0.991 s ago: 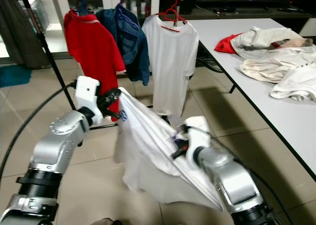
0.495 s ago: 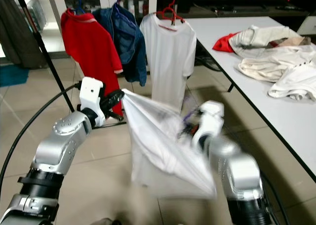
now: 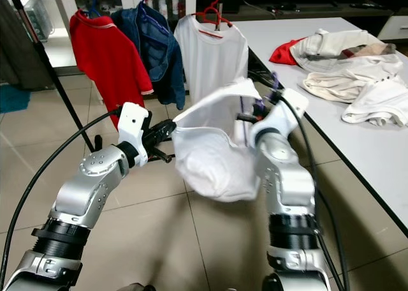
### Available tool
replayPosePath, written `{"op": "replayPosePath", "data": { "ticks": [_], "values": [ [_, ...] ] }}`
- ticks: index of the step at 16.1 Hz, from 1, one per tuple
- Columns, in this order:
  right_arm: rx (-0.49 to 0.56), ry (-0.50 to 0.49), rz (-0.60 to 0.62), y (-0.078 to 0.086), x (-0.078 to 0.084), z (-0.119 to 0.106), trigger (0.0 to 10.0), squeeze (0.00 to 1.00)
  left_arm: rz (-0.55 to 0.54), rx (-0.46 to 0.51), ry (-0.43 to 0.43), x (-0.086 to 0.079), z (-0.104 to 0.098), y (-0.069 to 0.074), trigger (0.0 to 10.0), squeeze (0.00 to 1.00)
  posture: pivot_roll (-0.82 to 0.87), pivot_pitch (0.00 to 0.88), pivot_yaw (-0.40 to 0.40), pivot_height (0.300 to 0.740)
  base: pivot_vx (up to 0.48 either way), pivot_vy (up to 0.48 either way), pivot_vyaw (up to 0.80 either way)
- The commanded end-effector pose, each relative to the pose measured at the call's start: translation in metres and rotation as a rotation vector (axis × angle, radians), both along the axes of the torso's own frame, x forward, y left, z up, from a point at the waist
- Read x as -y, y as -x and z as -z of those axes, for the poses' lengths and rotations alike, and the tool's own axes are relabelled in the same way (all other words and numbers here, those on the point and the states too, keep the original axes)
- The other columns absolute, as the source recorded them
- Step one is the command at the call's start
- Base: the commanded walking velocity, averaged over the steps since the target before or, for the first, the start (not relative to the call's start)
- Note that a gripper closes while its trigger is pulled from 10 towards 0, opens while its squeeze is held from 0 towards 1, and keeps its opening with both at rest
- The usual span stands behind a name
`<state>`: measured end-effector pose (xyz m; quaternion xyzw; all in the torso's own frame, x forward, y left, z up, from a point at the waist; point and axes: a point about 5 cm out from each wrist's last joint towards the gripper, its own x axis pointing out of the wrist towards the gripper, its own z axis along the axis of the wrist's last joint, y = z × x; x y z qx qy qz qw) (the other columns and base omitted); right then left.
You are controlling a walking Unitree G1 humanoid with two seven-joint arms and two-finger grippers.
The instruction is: Hang hanger
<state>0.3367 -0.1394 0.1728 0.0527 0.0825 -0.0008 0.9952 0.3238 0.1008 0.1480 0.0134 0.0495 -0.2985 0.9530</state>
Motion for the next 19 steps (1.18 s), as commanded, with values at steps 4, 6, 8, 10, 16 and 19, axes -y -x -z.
{"op": "replayPosePath", "data": {
  "ticks": [4,6,8,10,16,19],
  "values": [
    [0.046,0.031,-0.143,0.0,-0.027,-0.002,10.0,0.0,0.064,0.024,0.027,0.027,-0.005,-0.001,0.0,0.0,-0.11,0.011,-0.023,0.74,0.0,0.0,0.0],
    [0.092,0.023,-0.135,-0.005,-0.026,-0.009,10.0,0.0,0.102,0.018,0.054,0.042,-0.005,0.0,0.0,0.0,-0.11,0.011,-0.017,0.74,0.0,0.0,0.0],
    [0.14,0.03,-0.105,-0.009,-0.022,-0.015,10.0,0.0,0.171,0.019,-0.008,0.054,0.0,0.001,0.0,0.0,-0.11,0.007,-0.012,0.74,0.0,0.0,0.0],
    [0.151,0.035,-0.047,-0.011,-0.013,-0.016,10.0,0.0,0.216,-0.024,-0.026,0.056,0.007,0.006,0.0,0.0,-0.11,0.001,-0.008,0.74,0.0,0.0,0.0],
    [-0.104,0.06,-0.131,0.01,0.006,0.034,10.0,0.0,-0.37,0.154,0.152,-0.047,-0.04,-0.036,0.0,0.0,-0.11,0.0,-0.015,0.74,0.0,0.0,0.0],
    [-0.15,0.101,-0.272,0.031,0.005,0.041,10.0,0.0,-0.438,0.111,0.105,-0.069,-0.033,-0.04,0.0,0.0,-0.11,0.0,-0.006,0.74,0.0,0.0,0.0]
  ]
}}
